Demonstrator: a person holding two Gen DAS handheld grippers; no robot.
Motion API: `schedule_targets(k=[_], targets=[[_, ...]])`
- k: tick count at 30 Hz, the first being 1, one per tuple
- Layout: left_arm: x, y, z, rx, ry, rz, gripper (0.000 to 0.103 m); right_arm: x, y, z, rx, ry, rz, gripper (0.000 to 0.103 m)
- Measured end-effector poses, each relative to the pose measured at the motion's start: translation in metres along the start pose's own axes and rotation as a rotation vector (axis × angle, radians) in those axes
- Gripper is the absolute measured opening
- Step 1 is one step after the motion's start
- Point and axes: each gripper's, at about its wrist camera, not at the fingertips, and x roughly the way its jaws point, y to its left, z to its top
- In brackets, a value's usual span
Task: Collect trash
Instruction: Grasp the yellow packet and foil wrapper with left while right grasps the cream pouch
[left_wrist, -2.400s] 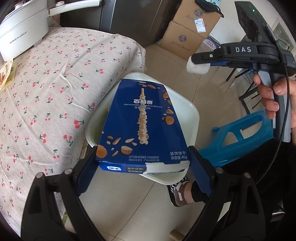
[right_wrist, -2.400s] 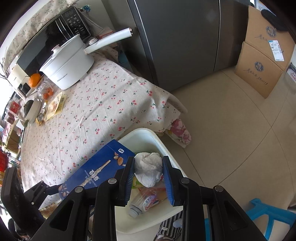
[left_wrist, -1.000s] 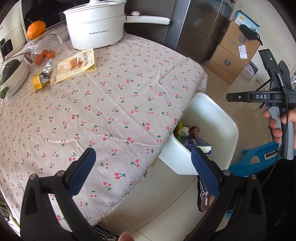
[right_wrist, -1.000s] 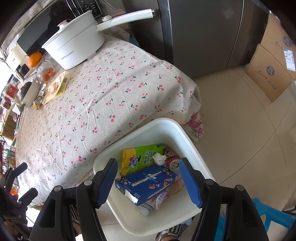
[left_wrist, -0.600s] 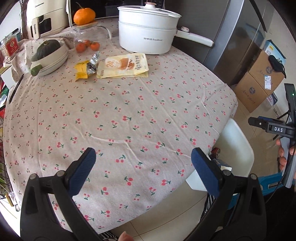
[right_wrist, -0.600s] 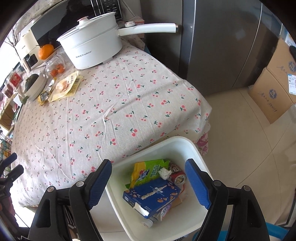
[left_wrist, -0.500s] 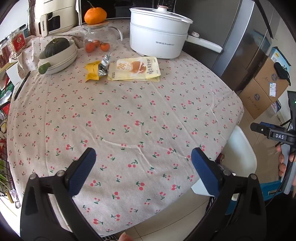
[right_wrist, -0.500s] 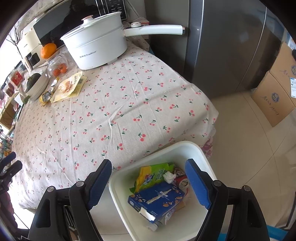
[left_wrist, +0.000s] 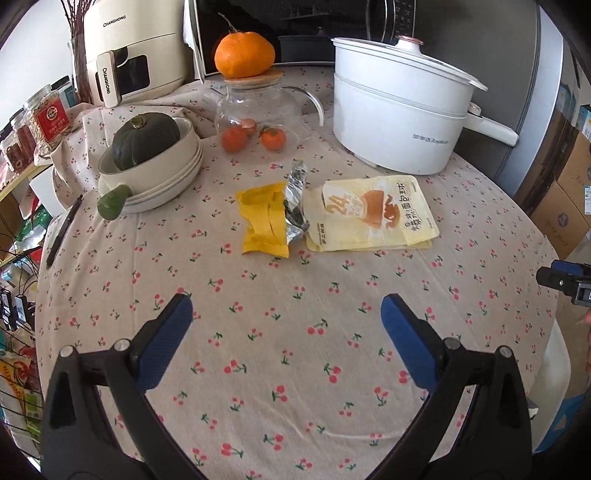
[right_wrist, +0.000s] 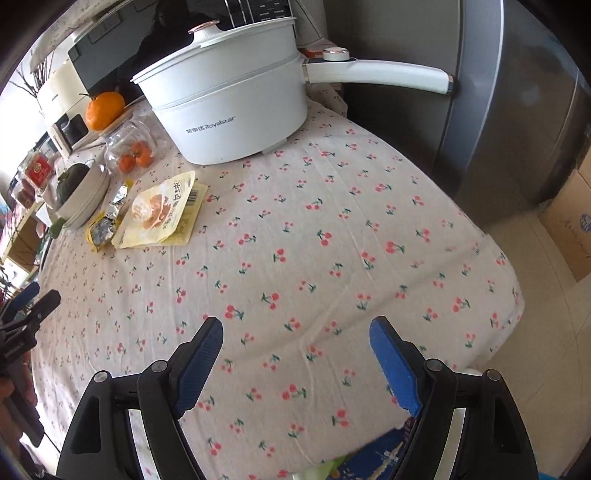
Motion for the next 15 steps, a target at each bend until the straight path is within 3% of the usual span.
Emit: schedule_targets(k=[9, 11, 15], targets=[[0.061, 0.007, 0.025, -0.072, -0.032, 0.002, 0.075, 0.043, 0.054, 0.043, -0.087, -0.089, 0.092, 0.083], [0.068, 0.007, 0.025, -0.091, -0.033, -0.010, 0.066, 0.049, 0.064, 0.049, -0.099, -0.104, 0.121, 0.083], [0.076, 0.013, 0.024, -0.116, -0.035, -0.003, 0.037, 0.066, 0.086, 0.058, -0.132, -0.110, 0.155, 0.083]])
